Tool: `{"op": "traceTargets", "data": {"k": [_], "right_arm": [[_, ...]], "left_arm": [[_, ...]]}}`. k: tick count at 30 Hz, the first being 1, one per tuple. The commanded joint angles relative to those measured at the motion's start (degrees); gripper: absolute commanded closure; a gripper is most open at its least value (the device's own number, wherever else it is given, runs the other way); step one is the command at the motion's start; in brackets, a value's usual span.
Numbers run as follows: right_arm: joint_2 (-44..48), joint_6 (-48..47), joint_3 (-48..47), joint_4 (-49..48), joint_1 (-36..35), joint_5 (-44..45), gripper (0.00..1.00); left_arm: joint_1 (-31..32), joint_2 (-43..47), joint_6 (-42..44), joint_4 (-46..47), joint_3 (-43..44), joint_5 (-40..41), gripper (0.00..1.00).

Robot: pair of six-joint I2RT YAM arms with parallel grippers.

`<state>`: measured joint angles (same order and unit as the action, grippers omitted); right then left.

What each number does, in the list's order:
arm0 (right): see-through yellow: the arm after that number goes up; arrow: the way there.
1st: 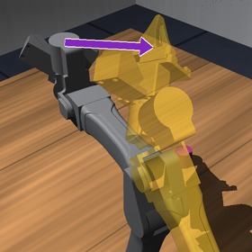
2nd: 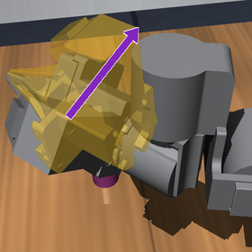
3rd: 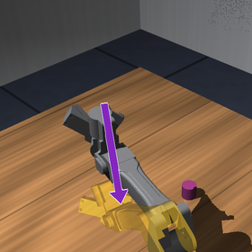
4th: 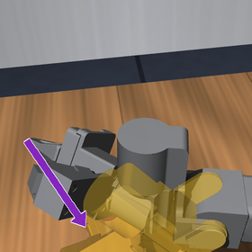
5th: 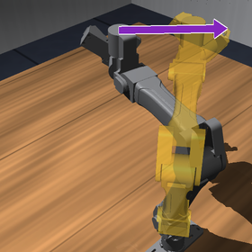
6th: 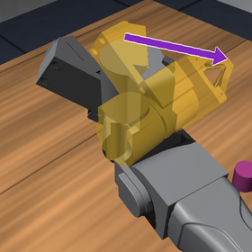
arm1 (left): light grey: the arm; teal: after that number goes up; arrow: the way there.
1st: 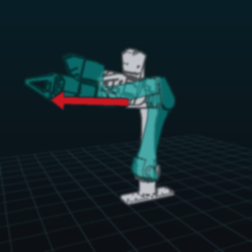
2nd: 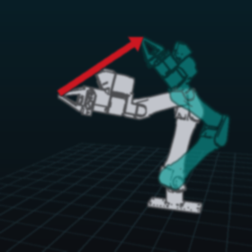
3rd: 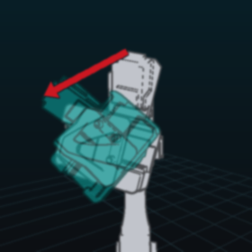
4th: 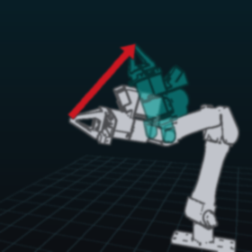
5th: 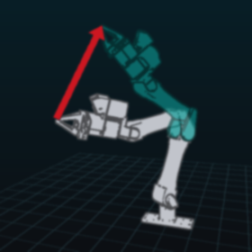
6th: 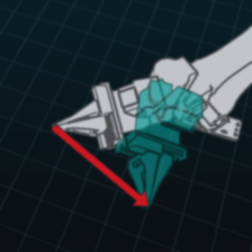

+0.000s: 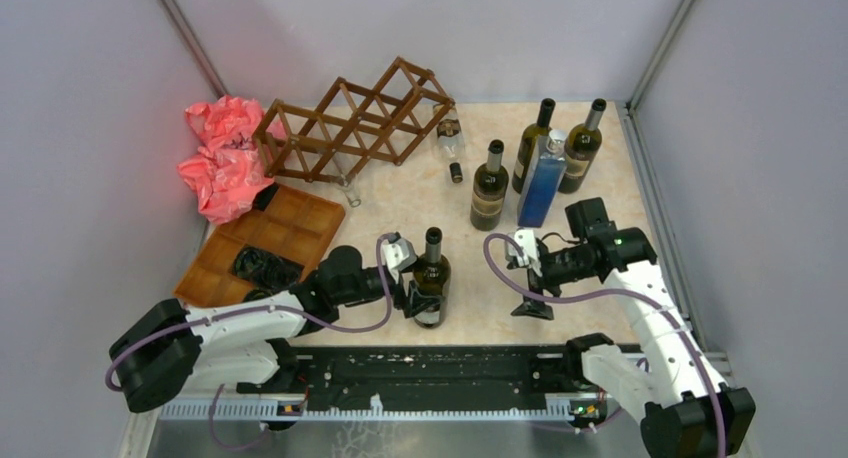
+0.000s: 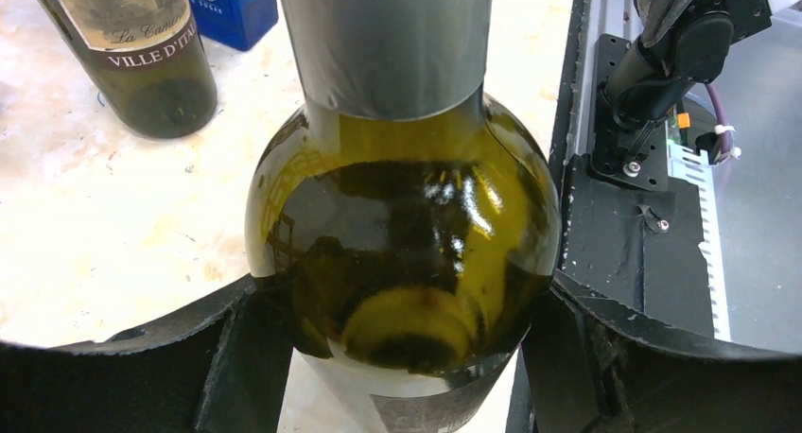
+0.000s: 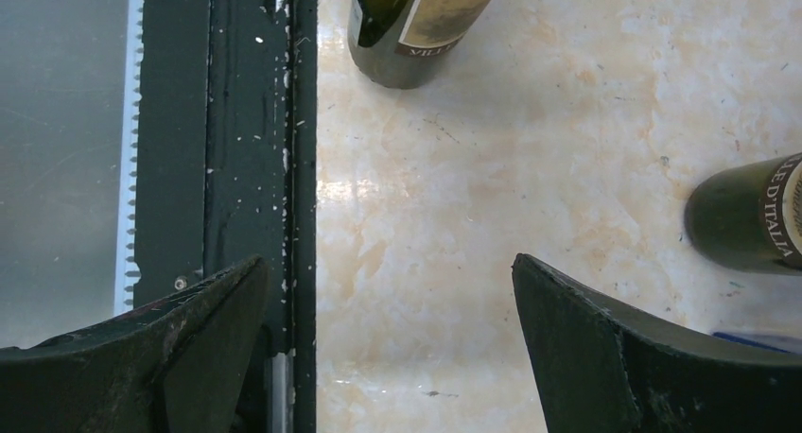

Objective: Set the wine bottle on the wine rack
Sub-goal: Adjust the wine bottle at the center of the board.

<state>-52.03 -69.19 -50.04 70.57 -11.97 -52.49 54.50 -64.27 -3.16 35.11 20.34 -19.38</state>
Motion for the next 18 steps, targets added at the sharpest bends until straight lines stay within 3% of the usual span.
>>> {"op": "traceTargets", "data": {"k": [1, 18], "right_arm": [[0.6, 1.7, -2.7, -2.8, -2.0, -0.2, 0.02], [0.1, 5.4, -6.3, -4.2, -7.0, 0.4, 0.02]], "left_arm": [[-0.2, -1.3, -1.3, -2.2, 1.2, -2.9, 1.00], [-0.6, -2.6, -0.9, -3.8, 2.6, -5.6, 1.00]]}}
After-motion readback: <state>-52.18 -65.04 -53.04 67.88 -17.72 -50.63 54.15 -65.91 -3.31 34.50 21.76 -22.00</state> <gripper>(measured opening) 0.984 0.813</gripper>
